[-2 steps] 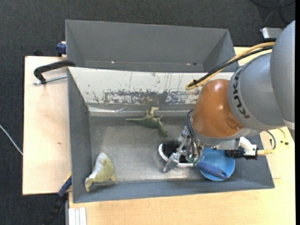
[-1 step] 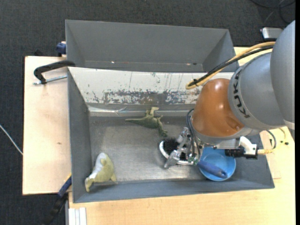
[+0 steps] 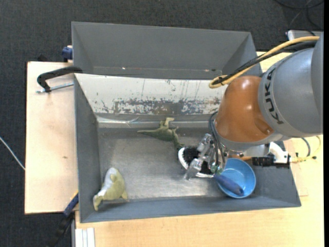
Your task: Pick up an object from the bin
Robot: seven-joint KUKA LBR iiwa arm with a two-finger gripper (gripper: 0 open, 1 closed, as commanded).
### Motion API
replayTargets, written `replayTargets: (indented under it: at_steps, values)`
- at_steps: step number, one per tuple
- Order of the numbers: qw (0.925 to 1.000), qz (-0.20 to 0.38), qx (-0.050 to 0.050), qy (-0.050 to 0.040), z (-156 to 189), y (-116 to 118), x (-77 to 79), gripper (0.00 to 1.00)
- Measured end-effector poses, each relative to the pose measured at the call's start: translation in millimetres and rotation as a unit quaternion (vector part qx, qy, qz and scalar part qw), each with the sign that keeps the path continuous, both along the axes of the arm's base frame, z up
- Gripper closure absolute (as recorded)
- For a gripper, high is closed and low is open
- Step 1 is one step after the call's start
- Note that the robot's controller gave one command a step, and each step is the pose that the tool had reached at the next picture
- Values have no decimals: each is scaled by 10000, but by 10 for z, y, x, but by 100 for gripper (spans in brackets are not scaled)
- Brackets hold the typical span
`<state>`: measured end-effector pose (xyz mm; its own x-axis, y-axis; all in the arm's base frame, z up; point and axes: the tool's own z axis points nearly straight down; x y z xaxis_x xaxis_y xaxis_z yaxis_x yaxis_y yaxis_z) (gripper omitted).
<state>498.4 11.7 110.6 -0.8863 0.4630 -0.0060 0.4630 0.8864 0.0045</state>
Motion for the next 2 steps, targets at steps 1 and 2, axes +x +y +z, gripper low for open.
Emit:
replayTargets:
  at_steps: [1, 2]
  values:
    - [10000, 10, 0, -2, 438, 9, 16, 100]
    - [10000, 20, 0, 2, 723, 17, 29, 100]
